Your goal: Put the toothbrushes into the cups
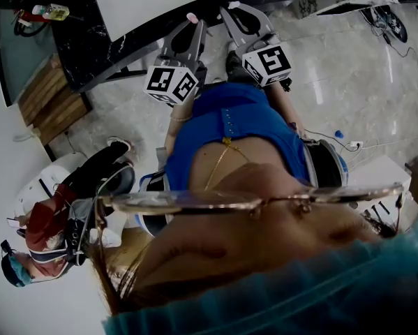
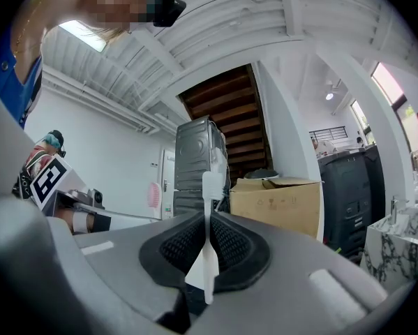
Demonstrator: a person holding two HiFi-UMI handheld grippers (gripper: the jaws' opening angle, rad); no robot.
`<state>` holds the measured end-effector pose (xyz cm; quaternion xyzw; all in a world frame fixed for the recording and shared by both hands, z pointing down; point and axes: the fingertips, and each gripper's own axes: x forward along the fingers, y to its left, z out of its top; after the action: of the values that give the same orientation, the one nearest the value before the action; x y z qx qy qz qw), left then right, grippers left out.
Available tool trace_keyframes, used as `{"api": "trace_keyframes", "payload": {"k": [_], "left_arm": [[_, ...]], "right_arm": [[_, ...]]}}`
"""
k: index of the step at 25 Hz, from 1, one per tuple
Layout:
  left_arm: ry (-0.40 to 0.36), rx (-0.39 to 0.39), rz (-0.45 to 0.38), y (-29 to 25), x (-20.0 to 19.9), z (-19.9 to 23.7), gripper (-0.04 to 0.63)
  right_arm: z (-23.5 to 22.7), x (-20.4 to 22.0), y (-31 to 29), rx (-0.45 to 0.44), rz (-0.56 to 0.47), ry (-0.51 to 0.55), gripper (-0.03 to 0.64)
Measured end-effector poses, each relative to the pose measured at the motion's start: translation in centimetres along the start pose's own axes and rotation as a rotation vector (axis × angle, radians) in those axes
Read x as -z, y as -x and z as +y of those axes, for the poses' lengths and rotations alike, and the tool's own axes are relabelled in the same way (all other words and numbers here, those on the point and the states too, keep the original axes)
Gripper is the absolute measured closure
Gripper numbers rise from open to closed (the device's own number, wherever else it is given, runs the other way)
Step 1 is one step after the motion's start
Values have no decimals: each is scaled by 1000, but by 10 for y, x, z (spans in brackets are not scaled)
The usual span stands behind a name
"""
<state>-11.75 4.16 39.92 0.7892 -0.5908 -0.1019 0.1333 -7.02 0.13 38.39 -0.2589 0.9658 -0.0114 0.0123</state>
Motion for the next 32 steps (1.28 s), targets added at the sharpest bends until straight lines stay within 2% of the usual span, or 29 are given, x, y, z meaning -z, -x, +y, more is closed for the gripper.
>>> {"api": "trace_keyframes", "payload": {"k": [11, 18, 24, 32], "left_arm": [[-16, -48, -20, -111, -30, 25, 581], [1, -107, -20, -159, -26, 35, 581], [1, -128, -18, -185, -22, 45, 581], [7, -80, 6, -207, -25, 62, 581]], "right_arm": [[-99, -17, -62, -49, -7, 5, 595], [-151, -14, -79, -78, -4, -23, 594], [-171, -6, -91, -98, 13, -24, 594], [-189, -3, -110, -41, 18, -41, 594]]}}
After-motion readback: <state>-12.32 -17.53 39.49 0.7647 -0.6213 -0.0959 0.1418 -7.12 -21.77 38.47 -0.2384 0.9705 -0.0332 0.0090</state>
